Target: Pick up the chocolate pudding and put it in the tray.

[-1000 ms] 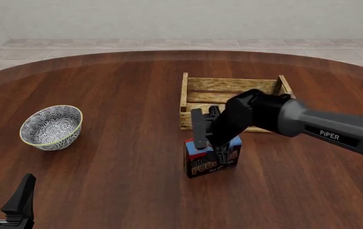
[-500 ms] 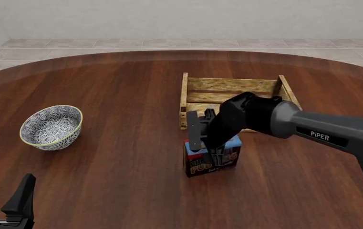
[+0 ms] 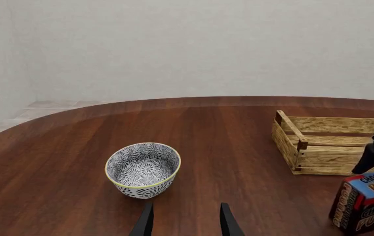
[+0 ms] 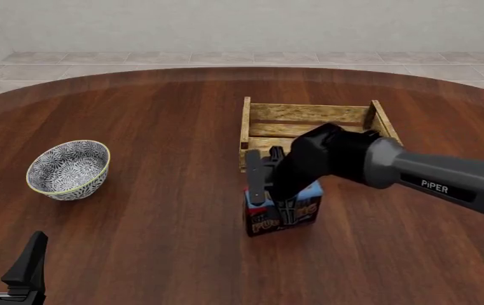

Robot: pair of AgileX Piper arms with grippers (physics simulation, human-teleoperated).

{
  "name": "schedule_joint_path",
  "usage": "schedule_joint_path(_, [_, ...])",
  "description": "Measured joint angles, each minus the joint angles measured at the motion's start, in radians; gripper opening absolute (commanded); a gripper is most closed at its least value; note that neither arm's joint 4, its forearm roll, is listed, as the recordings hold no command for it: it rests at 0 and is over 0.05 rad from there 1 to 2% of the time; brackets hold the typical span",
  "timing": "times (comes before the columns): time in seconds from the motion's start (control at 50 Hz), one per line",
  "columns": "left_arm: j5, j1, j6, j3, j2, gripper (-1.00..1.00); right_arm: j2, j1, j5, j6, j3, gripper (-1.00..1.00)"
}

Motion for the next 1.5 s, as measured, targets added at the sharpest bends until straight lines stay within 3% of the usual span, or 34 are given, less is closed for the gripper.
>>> schedule_joint_path(0.34, [0.0, 0.0, 0.0, 0.0, 0.0, 1.0, -0.139, -0.075, 0.019, -0.025, 0.064, -1.0])
schedule_joint_path(0.72, [0.0, 0.0, 0.0, 0.0, 0.0, 1.0, -0.268, -0.227, 0.015, -0.16, 0.044, -1.0])
schedule_joint_path(1.18, [0.0, 0.0, 0.0, 0.0, 0.0, 1.0, -0.216, -0.339, -0.089, -0.264, -0.099, -1.0])
schedule_joint_path(1.5, [0.0, 0.0, 0.0, 0.0, 0.0, 1.0, -0.108, -0.359, -0.135, -0.286, -0.196, -1.0])
